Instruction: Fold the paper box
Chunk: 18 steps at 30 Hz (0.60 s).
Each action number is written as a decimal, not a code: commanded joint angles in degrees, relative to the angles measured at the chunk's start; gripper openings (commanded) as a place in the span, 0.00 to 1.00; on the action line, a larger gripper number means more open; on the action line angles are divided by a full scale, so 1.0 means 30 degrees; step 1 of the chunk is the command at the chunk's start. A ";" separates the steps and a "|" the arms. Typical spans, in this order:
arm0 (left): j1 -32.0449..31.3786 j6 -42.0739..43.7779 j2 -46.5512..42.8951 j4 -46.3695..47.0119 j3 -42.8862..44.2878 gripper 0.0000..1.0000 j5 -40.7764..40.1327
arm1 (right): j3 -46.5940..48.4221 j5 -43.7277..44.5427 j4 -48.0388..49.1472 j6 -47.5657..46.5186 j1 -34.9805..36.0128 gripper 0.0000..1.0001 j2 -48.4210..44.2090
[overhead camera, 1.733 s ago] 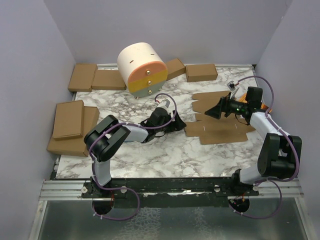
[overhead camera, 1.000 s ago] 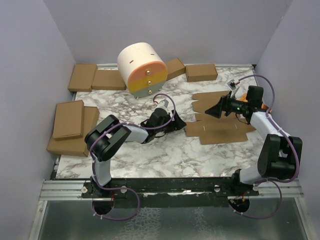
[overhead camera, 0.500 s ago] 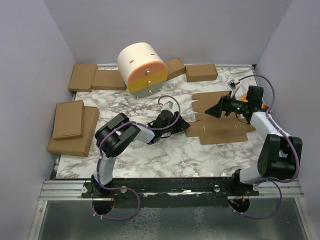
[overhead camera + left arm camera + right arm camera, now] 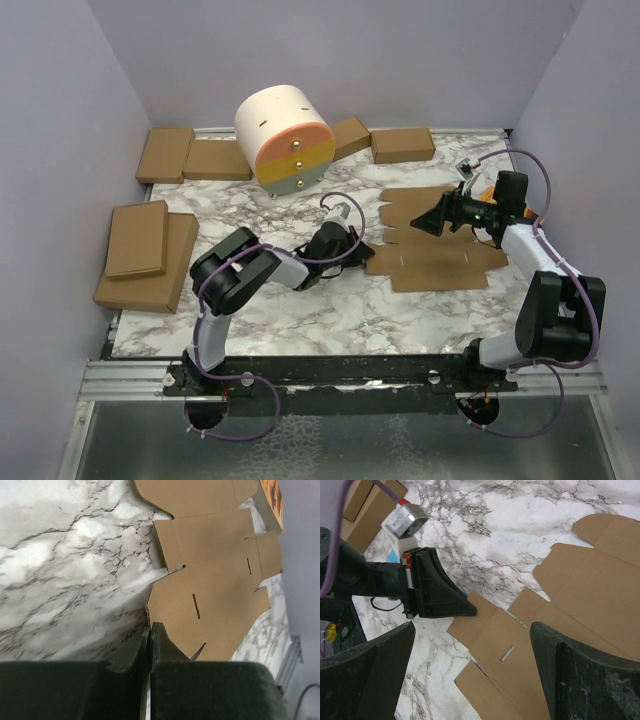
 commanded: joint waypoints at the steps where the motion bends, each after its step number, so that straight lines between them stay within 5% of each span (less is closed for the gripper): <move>1: -0.0051 0.6914 -0.3196 -0.0335 -0.2028 0.00 -0.1424 | 0.0873 -0.1486 -0.0427 -0.0537 -0.0084 1.00 -0.0519; 9: 0.1003 1.5798 -0.9529 -0.1040 -0.5686 0.00 0.1954 | 0.1015 -0.4276 -0.0810 -0.1752 -0.0081 0.98 -0.1505; 18: 0.2227 1.9136 -1.3985 -0.4622 -0.6661 0.00 0.2145 | 0.1906 -0.3071 -0.1793 -0.2139 -0.1006 0.98 -0.2708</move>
